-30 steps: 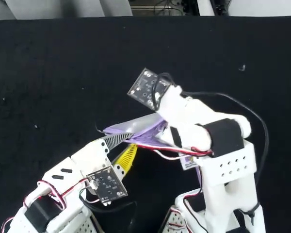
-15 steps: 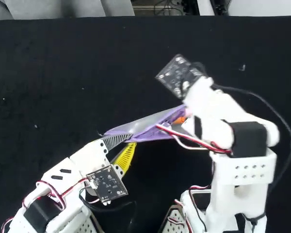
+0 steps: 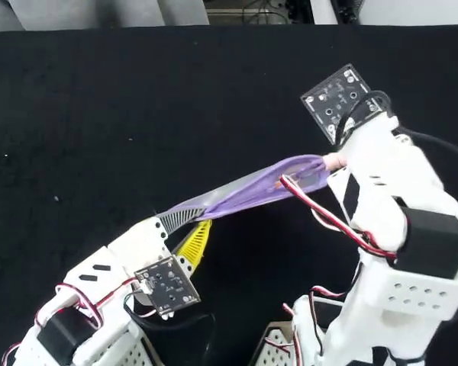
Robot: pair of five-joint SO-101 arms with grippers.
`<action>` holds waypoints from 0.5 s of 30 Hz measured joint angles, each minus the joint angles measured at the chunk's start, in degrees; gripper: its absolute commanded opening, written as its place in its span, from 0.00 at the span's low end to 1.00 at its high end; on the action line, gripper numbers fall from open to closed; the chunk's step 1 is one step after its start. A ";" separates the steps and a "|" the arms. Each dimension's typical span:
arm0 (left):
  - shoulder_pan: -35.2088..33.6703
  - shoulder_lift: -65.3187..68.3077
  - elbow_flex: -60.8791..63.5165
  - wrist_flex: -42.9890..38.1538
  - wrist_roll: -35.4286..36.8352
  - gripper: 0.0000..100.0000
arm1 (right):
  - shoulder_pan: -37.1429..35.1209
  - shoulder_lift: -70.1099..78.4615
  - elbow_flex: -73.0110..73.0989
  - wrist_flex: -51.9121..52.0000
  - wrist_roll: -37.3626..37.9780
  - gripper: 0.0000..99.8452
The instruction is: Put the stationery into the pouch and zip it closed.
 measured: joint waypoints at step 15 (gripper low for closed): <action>-0.44 0.00 0.00 0.18 0.09 0.03 | 9.23 0.00 -4.31 0.09 2.90 0.01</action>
